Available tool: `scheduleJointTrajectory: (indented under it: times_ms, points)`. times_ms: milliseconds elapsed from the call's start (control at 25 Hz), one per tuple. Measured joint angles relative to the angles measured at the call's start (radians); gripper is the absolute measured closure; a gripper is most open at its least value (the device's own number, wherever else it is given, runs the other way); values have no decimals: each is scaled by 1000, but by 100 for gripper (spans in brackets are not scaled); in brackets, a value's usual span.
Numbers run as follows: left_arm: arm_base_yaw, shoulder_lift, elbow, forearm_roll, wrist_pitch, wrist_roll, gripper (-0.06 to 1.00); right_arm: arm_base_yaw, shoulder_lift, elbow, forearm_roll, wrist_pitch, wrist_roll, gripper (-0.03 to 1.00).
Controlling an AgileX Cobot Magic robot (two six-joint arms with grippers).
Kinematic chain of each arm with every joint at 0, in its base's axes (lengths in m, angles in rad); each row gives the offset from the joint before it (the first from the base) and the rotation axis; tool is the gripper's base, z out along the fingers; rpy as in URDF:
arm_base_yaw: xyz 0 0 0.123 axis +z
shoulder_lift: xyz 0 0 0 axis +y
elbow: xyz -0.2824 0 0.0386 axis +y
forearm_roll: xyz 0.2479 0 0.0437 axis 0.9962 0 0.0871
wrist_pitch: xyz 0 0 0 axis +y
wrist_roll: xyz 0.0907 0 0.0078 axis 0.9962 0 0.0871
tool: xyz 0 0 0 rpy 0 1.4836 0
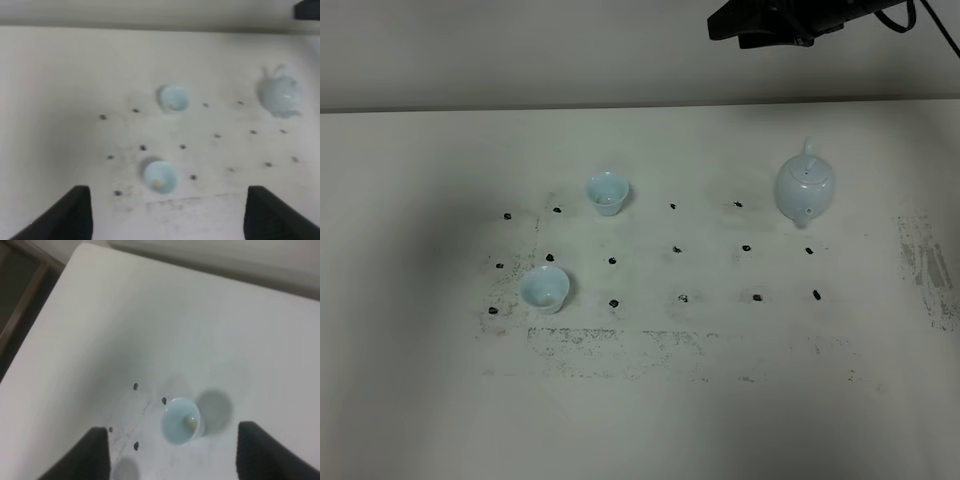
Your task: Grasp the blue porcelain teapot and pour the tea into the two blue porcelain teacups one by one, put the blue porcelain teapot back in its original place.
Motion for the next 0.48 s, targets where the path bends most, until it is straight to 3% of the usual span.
scheduleJointTrajectory:
  times_ms: [120,280,480]
  points:
    - [-71,-96,106,75,-15,-16,30,-15,-7,0,3,0,13,40]
    - [-170,-180,215,202,53,-76,31,-23,-8,0,3,0,15,40]
    - [-234,-307,362,311,69,-123,34,-23,-8,0,4,0,16,40]
